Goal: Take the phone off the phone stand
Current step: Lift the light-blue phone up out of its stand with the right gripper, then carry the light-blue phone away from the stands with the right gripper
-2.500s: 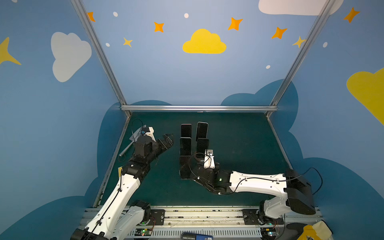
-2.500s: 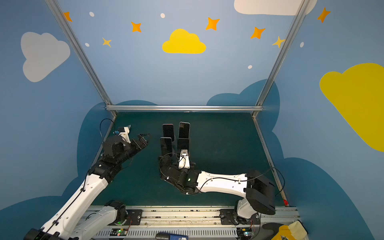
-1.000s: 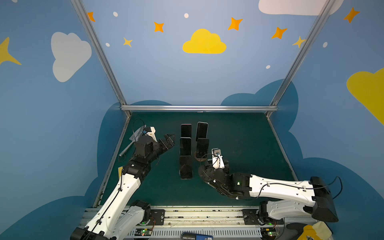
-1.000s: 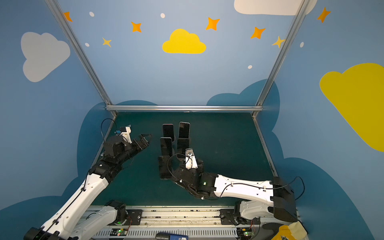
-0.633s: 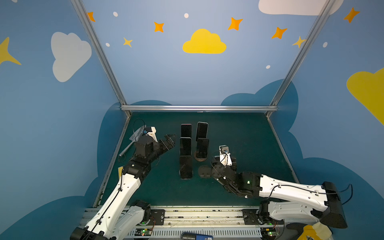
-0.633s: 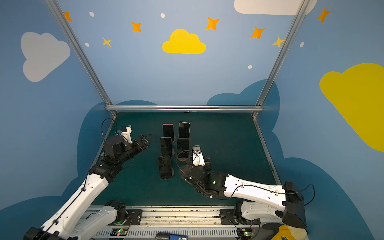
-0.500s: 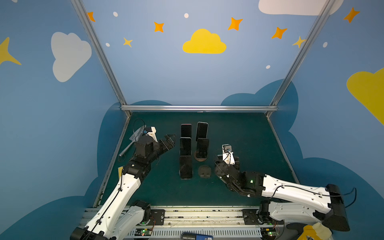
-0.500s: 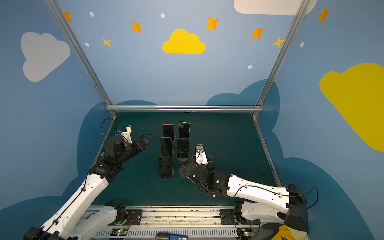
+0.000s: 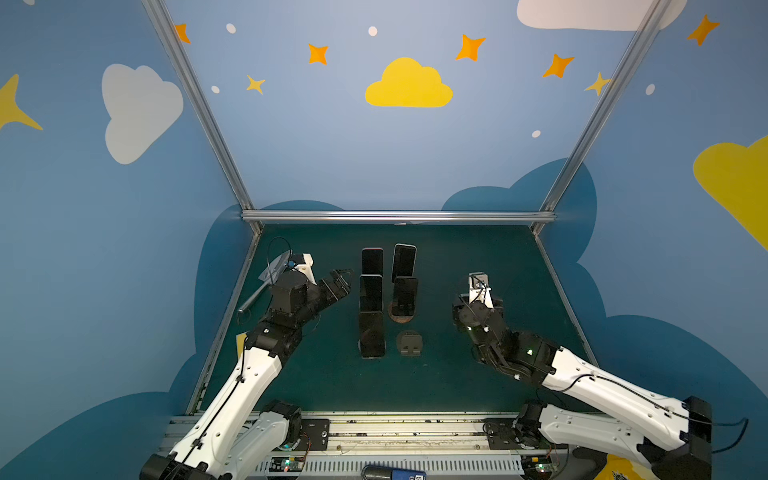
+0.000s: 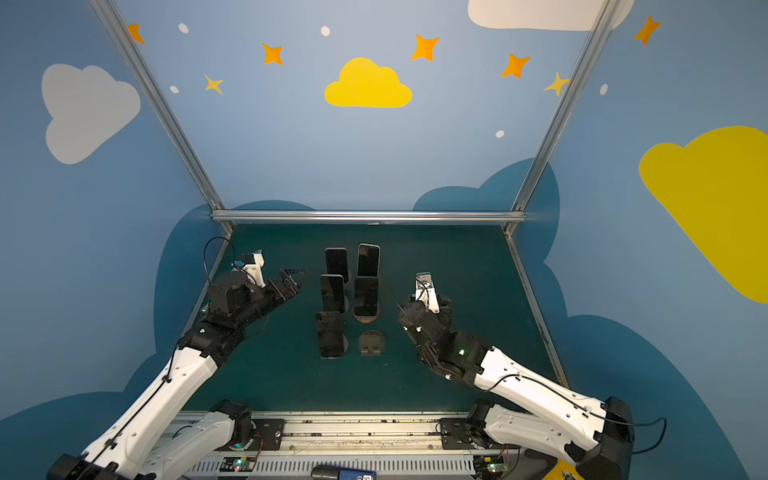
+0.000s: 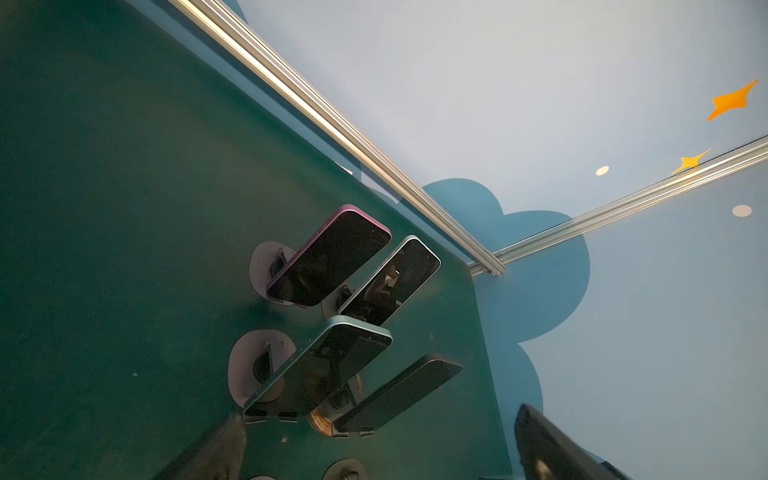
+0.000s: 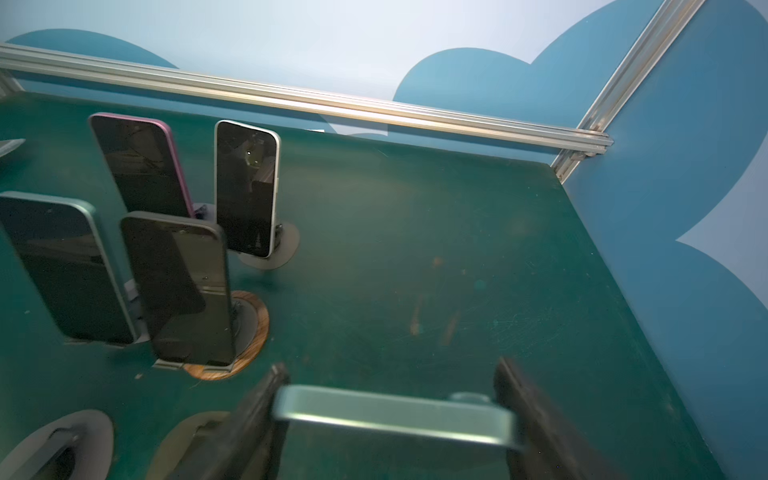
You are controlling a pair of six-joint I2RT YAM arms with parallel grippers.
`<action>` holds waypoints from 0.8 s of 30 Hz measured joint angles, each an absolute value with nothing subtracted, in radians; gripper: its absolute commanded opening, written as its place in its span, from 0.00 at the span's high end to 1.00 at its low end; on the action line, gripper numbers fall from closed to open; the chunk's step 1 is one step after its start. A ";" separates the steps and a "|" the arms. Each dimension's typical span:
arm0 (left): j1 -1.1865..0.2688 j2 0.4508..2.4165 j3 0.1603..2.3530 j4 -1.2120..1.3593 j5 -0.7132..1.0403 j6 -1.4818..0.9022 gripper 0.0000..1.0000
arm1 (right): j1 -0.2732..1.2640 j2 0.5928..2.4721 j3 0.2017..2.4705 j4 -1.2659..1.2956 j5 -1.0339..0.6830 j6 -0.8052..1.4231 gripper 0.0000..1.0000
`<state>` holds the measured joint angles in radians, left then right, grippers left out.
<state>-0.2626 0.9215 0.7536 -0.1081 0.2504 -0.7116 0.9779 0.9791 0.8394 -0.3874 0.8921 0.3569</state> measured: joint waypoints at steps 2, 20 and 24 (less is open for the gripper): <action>-0.263 0.921 0.754 -0.108 0.250 -0.711 0.00 | 0.936 0.979 0.839 -0.377 0.860 0.335 0.38; -0.270 0.935 0.756 -0.113 0.249 -0.694 0.00 | 0.687 1.164 0.855 -0.263 0.559 0.251 0.37; -0.270 0.935 0.756 -0.115 0.245 -0.691 0.00 | 0.635 1.196 0.868 -0.250 0.517 0.229 0.37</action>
<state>-0.2695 0.9352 0.7555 -0.1150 0.2455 -0.6914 0.6346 1.1965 0.8677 -0.2501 0.5171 0.2291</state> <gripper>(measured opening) 0.998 0.730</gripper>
